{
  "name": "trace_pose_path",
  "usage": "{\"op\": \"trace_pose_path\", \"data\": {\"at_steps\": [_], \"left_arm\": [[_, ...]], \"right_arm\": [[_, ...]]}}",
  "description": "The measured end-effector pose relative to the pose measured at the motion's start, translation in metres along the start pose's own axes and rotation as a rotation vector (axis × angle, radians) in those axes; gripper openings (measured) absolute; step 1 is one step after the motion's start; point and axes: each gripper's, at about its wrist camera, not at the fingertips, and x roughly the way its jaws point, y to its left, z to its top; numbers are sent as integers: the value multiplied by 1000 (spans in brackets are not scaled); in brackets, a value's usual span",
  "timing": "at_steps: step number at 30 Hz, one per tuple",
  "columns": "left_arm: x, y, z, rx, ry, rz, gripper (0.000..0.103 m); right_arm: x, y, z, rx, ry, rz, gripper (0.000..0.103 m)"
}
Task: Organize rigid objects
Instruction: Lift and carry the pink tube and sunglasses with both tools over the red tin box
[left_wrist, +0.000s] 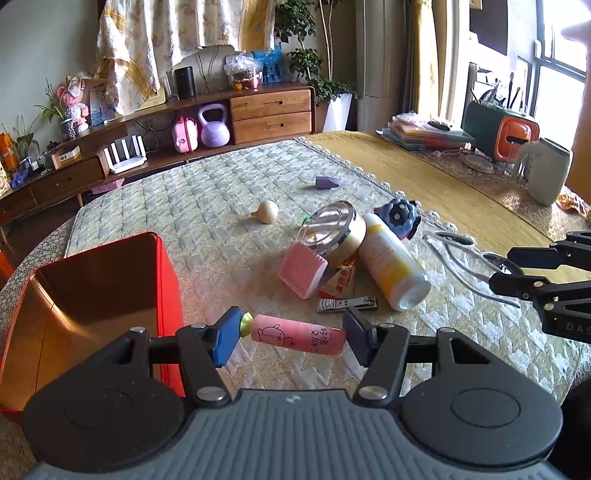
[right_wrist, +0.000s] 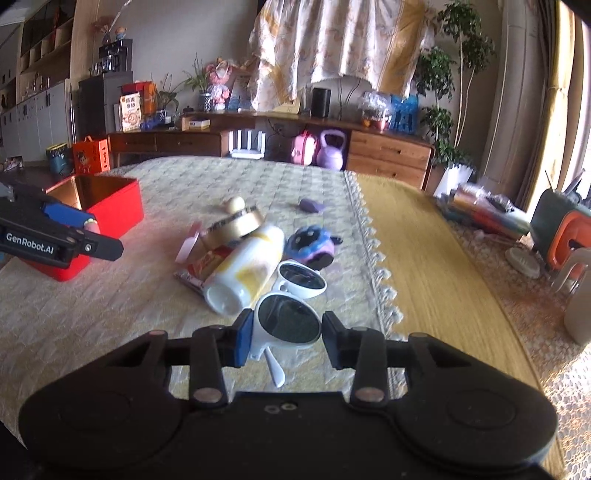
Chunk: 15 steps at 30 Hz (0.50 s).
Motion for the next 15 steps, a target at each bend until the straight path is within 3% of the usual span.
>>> {"op": "trace_pose_path", "data": {"at_steps": [7, 15], "left_arm": [[-19, 15, 14, -22, -46, 10, 60], [-42, 54, 30, -66, -84, 67, 60]], "right_arm": [[-22, 7, 26, -16, -71, 54, 38], [-23, 43, 67, -62, -108, 168, 38]]}}
